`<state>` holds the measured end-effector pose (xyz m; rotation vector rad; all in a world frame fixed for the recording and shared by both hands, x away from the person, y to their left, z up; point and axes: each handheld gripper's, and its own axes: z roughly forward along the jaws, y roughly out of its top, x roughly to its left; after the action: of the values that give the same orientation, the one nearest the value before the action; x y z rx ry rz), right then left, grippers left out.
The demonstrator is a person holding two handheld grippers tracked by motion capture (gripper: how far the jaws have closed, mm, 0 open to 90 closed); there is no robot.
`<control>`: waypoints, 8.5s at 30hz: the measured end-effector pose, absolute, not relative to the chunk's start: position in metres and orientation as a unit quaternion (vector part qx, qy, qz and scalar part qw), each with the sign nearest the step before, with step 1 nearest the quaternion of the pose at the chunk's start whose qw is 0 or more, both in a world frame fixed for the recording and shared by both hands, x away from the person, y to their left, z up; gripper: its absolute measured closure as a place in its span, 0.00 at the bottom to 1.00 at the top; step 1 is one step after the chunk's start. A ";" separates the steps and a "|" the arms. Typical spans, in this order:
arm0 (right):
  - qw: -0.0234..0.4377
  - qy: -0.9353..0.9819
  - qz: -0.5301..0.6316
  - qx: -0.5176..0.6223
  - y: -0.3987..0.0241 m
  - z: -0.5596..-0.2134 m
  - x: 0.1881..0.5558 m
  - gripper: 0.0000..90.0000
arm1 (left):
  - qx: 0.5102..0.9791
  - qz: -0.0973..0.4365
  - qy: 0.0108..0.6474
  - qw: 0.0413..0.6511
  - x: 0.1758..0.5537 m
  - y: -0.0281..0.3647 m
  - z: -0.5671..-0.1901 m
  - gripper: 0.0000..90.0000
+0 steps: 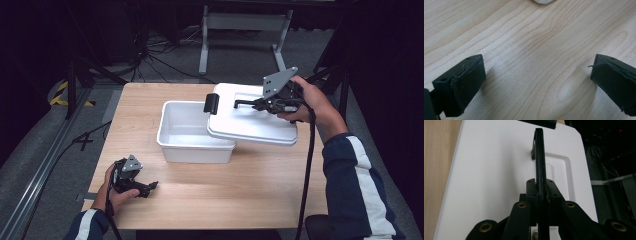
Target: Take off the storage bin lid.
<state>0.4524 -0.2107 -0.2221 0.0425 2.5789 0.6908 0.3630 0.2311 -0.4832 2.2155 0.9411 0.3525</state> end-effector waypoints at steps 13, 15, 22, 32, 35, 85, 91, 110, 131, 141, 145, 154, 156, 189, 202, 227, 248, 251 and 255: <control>0.238 0.936 0.258 0.029 -0.242 -0.223 0.448 0.93 | 0.855 0.135 0.362 0.345 0.363 0.231 -0.483 0.00; 0.239 0.935 0.260 0.033 -0.247 -0.223 0.447 0.93 | 0.855 0.136 0.362 0.346 0.363 0.231 -0.483 0.00; 0.245 0.931 0.268 0.044 -0.267 -0.223 0.445 0.93 | 0.854 0.136 0.363 0.347 0.363 0.231 -0.483 0.00; 0.245 0.929 0.268 0.066 -0.290 -0.230 0.443 0.93 | 0.855 0.137 0.361 0.346 0.363 0.231 -0.483 0.00; 0.244 0.929 0.269 0.071 -0.299 -0.234 0.443 0.93 | 0.856 0.134 0.362 0.344 0.363 0.231 -0.483 0.00; 0.191 0.936 0.263 0.132 -0.318 -0.323 0.477 0.93 | 0.855 0.136 0.361 0.345 0.363 0.231 -0.483 0.00; 0.183 0.939 0.258 0.137 -0.316 -0.335 0.482 0.93 | 0.855 0.136 0.361 0.345 0.363 0.231 -0.483 0.00; 0.158 0.945 0.246 0.147 -0.307 -0.370 0.493 0.93 | 0.855 0.136 0.361 0.345 0.363 0.231 -0.483 0.00; 0.153 0.949 0.226 0.157 -0.305 -0.388 0.497 0.93 | 0.855 0.136 0.361 0.345 0.363 0.231 -0.483 0.00; 0.158 0.940 0.247 0.175 -0.312 -0.387 0.498 0.88 | 0.855 0.136 0.361 0.345 0.363 0.231 -0.483 0.00; 0.162 0.937 0.256 0.173 -0.313 -0.383 0.495 0.86 | 0.856 0.136 0.361 0.345 0.363 0.231 -0.483 0.00; 0.170 0.925 0.283 0.189 -0.319 -0.372 0.485 0.83 | 0.856 0.137 0.360 0.345 0.363 0.231 -0.483 0.00; 0.172 0.922 0.286 0.193 -0.320 -0.370 0.483 0.81 | 0.855 0.136 0.361 0.345 0.363 0.231 -0.483 0.00; 0.215 0.898 0.319 0.211 -0.329 -0.368 0.404 0.61 | 0.855 0.136 0.361 0.345 0.363 0.231 -0.483 0.00; 0.239 0.873 0.331 0.266 -0.366 -0.403 0.362 0.36 | 0.856 0.137 0.360 0.345 0.363 0.232 -0.483 0.00; 0.186 0.829 0.363 0.382 -0.399 -0.467 0.334 0.25 | 0.856 0.136 0.361 0.345 0.363 0.231 -0.483 0.00; 0.188 0.829 0.360 0.385 -0.399 -0.467 0.334 0.23 | 0.857 0.133 0.358 0.345 0.364 0.231 -0.483 0.00; 0.188 0.829 0.360 0.384 -0.399 -0.467 0.334 0.23 | 0.858 0.135 0.357 0.345 0.364 0.231 -0.483 0.00; 0.188 0.829 0.360 0.384 -0.399 -0.467 0.334 0.23 | 0.858 0.134 0.357 0.345 0.364 0.231 -0.483 0.00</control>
<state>0.3342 -0.3992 -0.4675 1.0815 2.3316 1.0132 0.3644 0.2314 -0.4828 2.2267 0.9259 0.3489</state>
